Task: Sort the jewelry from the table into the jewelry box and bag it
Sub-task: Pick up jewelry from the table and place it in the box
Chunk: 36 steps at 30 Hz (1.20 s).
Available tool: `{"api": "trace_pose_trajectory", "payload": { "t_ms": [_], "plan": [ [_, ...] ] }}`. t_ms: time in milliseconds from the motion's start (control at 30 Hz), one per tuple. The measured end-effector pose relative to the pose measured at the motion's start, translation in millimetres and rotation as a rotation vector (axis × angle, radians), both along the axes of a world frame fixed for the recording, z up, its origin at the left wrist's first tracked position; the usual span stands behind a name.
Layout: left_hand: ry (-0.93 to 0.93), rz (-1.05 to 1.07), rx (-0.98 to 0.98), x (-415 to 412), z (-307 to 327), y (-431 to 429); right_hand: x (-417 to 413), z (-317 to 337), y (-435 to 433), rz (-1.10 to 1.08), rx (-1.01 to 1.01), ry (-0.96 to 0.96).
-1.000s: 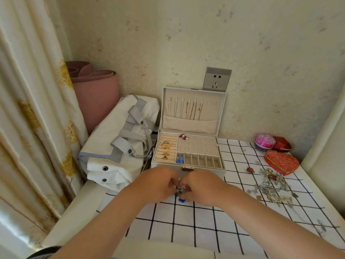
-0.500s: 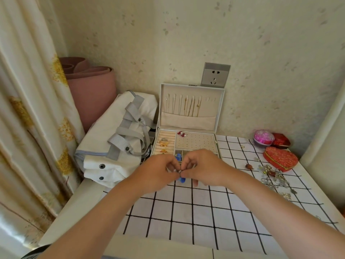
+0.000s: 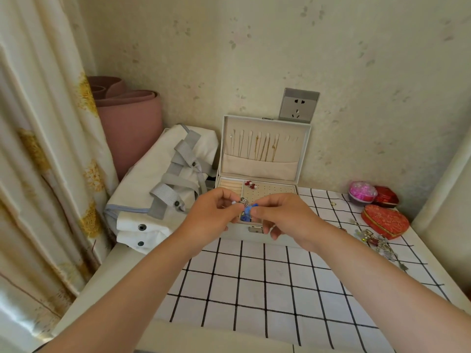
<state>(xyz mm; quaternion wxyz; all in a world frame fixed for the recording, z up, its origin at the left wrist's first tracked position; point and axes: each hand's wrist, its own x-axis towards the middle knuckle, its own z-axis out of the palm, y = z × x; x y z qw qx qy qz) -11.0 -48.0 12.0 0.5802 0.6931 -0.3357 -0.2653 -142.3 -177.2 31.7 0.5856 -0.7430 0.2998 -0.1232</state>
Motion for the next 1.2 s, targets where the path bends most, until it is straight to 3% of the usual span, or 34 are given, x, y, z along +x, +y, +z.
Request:
{"api": "trace_pose_trajectory", "payload": {
  "t_ms": [233,500,667,833,933,1000,1200],
  "plan": [
    [-0.139,-0.027,0.062,0.2,-3.7,-5.1,4.9,1.1,3.5,-0.14,-0.17,-0.026],
    [-0.038,-0.027,-0.036,2.6,-0.7,-8.4,6.0,0.4,3.0,-0.04,-0.028,-0.141],
    [-0.159,-0.069,-0.048,5.7,-4.2,-11.2,6.6,0.3,0.2,0.018,0.002,-0.116],
    [-0.295,-0.053,0.011,12.9,-7.6,-13.8,11.2,2.7,-14.4,-0.04,-0.233,-0.009],
    [-0.75,-0.07,0.179,21.3,-14.7,-11.5,16.5,2.1,-30.4,-0.035,-0.557,0.037],
    [-0.912,-0.146,0.27,24.4,-22.0,-10.2,20.4,1.9,-38.7,0.037,-0.721,0.089],
    [-0.949,-0.256,0.337,26.5,-26.3,-11.1,39.0,5.7,-44.7,0.367,-1.132,0.331]
  ]
}}
